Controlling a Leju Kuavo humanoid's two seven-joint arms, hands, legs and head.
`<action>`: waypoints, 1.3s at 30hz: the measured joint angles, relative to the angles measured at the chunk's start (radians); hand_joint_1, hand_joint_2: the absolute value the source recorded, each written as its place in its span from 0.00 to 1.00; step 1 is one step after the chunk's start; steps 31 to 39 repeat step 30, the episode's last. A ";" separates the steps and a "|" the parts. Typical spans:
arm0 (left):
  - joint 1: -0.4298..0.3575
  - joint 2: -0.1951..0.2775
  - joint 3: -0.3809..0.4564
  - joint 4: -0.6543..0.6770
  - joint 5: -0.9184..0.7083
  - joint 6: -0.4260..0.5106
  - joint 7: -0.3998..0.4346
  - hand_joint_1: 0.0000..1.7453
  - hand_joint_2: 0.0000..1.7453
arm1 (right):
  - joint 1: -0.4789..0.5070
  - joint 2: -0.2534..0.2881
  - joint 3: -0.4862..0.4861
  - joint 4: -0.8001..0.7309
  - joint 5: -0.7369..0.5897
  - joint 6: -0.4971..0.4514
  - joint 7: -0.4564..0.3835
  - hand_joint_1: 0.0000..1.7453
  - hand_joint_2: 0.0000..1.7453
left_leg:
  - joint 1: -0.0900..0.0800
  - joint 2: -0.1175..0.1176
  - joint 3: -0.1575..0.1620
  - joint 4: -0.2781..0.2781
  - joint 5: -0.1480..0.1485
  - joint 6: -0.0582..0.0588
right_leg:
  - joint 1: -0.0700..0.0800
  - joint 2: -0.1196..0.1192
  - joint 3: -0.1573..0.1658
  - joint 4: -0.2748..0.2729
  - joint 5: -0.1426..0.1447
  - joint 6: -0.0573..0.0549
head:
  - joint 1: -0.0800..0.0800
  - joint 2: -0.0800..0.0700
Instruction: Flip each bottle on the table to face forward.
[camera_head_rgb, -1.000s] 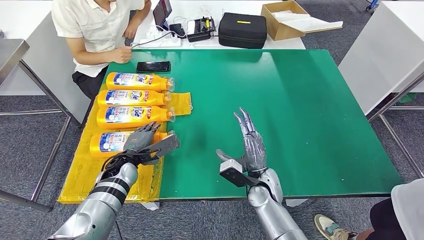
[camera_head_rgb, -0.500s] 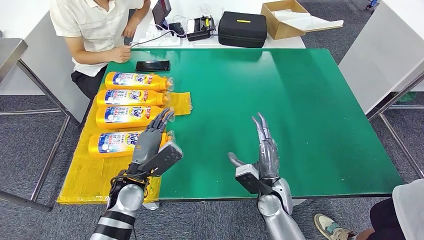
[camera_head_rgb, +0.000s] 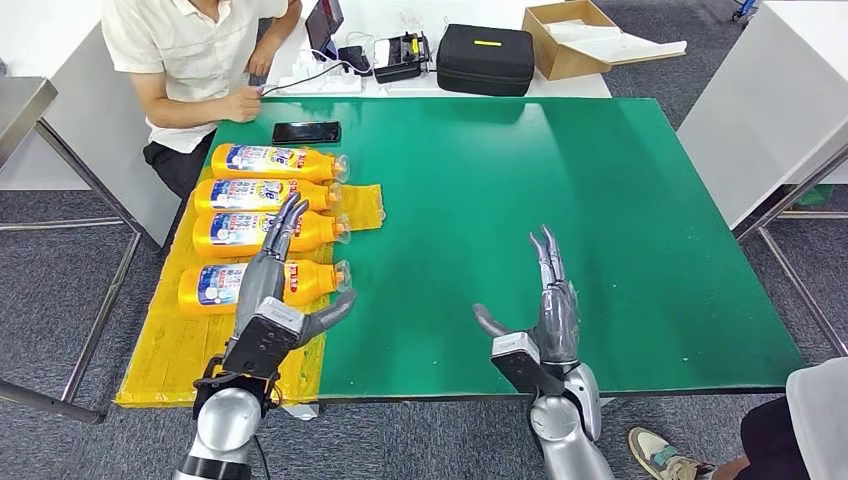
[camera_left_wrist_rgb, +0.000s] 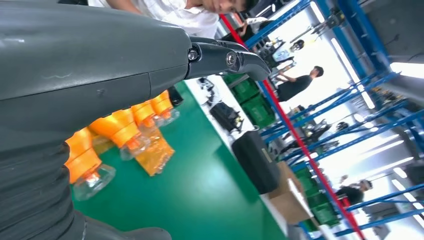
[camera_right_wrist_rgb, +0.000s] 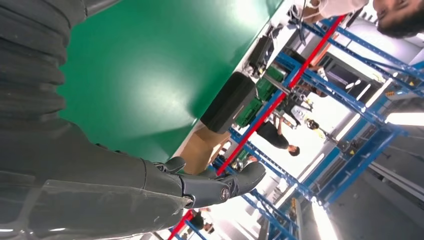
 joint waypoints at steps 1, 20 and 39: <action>0.005 0.000 -0.001 -0.010 0.016 -0.002 -0.007 0.00 1.00 | 0.002 0.003 -0.003 -0.005 -0.030 0.020 0.000 0.00 1.00 | 0.000 0.000 0.000 0.000 0.000 0.000 | 0.000 0.000 0.000 0.000 0.000 0.000 | 0.000 0.000; 0.147 -0.019 0.046 -0.105 0.492 -0.182 -0.002 0.00 1.00 | 0.026 0.165 -0.327 -0.163 -0.350 0.350 0.001 0.00 1.00 | 0.000 0.000 0.000 0.000 0.000 0.000 | 0.000 0.000 0.000 0.000 0.000 0.000 | 0.000 0.000; 0.159 -0.022 0.031 -0.039 0.534 -0.216 0.026 0.00 1.00 | 0.054 0.195 -0.336 -0.214 -0.388 0.342 0.043 0.00 1.00 | 0.000 0.000 0.000 0.000 0.000 0.000 | 0.000 0.000 0.000 0.000 0.000 0.000 | 0.000 0.000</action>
